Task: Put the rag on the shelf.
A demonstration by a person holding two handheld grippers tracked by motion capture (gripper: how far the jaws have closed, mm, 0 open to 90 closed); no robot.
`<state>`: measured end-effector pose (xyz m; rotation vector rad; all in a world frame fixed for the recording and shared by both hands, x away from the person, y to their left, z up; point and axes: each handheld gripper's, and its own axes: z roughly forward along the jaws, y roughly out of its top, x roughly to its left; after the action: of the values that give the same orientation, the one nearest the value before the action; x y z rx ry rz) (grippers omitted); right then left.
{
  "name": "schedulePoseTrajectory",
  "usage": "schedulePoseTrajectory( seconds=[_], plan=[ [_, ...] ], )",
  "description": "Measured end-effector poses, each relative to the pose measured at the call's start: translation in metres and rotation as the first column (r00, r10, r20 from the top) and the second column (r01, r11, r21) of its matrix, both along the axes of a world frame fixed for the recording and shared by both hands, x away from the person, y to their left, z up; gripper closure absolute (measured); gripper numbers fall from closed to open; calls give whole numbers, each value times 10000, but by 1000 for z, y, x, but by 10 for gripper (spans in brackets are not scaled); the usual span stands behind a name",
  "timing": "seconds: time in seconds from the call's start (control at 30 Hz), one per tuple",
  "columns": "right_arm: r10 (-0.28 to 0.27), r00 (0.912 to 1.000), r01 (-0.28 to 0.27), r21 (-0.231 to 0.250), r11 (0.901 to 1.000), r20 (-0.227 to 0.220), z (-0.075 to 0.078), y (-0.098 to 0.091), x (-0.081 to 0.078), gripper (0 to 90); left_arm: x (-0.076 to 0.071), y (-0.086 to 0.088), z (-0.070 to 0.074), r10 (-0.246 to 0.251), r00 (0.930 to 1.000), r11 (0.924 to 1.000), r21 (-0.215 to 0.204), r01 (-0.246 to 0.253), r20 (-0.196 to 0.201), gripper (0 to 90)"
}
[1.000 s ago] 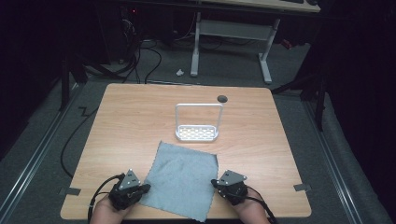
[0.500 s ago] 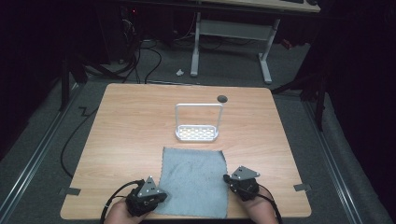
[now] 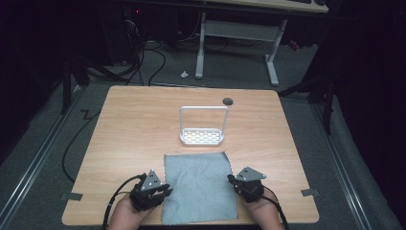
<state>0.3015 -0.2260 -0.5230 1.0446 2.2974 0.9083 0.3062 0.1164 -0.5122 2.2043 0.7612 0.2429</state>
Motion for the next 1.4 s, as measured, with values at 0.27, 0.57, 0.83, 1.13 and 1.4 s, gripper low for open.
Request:
schedulePoseTrajectory(
  seconds=[0.27, 0.57, 0.83, 1.13, 1.4],
  plan=[
    [29, 9995, -36, -225, 9997, -307, -2, -1, 0, 900, 14, -15, -14, 179, 9995, 9987, 471, -192, 276, 779],
    [213, 9976, -217, -51, 9998, -662, 0, -14, -25, 900, -6, -16, -12, -929, 9948, 9955, 140, 936, -410, 773],
    [219, 9997, -218, 100, 9997, -113, 9, -12, -30, 888, 4, -4, -10, 45, 10000, 10000, -37, -45, 50, 759],
    [-270, 9996, 259, 772, 9967, 128, 10, -26, -22, 807, 41, 4, -12, 2193, 9755, 9745, -523, -2182, 152, 599],
    [-210, 9998, 204, 901, 9957, 63, 10, -28, -22, 792, 68, -5, -15, 2692, 9623, 9594, -771, -2714, -375, 623]
  ],
)
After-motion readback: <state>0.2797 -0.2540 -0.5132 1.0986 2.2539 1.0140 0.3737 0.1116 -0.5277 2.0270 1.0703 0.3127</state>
